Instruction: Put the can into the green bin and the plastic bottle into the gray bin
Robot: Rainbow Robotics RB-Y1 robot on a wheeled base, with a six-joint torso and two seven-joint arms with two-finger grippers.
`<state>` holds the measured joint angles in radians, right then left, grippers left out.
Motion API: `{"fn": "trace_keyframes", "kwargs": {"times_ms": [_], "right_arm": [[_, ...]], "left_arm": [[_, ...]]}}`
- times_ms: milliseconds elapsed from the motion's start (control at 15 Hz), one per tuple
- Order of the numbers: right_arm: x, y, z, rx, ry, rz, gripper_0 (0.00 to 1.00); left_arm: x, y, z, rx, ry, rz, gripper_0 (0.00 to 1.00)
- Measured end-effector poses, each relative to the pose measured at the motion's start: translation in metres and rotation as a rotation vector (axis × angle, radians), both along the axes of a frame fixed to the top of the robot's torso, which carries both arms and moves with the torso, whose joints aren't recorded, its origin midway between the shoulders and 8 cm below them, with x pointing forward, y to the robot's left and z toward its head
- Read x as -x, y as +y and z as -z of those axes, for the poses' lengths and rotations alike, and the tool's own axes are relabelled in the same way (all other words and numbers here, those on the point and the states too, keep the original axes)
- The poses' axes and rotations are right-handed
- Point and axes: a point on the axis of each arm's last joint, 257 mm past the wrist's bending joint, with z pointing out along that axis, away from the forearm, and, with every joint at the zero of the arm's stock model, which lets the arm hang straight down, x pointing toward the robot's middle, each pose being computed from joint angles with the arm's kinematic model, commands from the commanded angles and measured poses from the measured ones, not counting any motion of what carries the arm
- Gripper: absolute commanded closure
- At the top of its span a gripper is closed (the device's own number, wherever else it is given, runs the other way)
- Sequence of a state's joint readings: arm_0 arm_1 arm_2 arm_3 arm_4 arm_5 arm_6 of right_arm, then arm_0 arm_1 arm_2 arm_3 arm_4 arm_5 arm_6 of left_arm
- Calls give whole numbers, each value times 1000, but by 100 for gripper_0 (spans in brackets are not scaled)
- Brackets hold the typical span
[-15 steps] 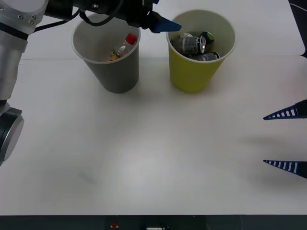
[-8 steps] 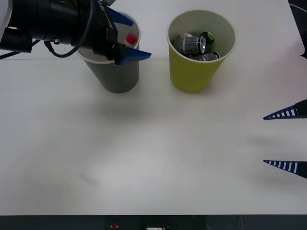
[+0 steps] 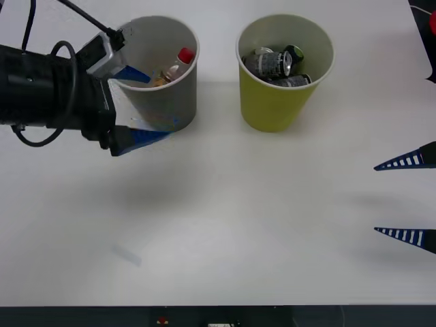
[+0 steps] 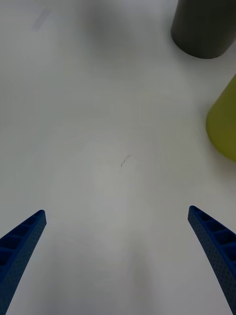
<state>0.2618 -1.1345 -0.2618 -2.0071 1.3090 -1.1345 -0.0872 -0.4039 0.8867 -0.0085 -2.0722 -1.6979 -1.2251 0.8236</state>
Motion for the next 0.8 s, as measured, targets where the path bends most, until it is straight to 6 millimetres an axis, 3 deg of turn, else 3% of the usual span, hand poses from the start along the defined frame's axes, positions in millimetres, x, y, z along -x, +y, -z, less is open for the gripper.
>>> {"fn": "trace_keyframes", "kwargs": {"times_ms": [400,800], "right_arm": [[0,0,0,0,0,0,0],[0,0,0,0,0,0,0]], "left_arm": [[40,43,34,-32,16,64,0],[68,64,52,-23,50,99,0]]}}
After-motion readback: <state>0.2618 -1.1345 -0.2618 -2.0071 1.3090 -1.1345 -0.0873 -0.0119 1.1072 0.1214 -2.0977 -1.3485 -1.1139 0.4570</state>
